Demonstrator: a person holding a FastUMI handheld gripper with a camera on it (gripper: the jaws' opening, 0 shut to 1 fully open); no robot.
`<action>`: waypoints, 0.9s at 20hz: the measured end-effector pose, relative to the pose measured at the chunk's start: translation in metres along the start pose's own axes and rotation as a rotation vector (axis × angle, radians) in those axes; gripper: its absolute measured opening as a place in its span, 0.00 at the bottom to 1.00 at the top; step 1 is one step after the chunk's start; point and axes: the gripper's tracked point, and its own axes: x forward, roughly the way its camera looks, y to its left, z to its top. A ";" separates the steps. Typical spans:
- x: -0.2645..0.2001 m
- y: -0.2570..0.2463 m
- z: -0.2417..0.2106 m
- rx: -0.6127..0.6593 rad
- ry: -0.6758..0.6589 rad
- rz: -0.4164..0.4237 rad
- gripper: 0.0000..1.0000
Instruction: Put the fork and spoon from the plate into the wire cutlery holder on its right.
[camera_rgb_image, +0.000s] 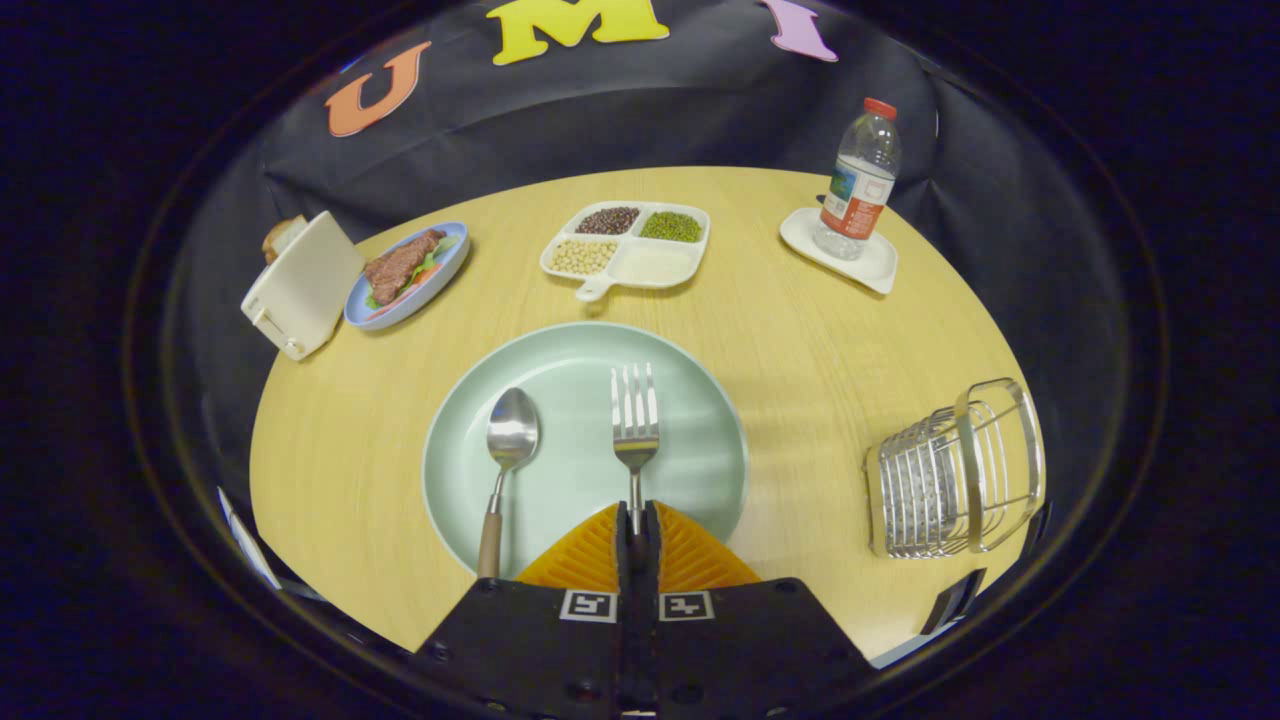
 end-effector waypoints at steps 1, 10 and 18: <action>-0.008 0.000 0.001 -0.008 -0.012 0.005 0.01; -0.089 -0.056 0.007 0.020 -0.125 -0.018 0.01; -0.112 -0.138 -0.009 0.117 -0.134 -0.064 0.01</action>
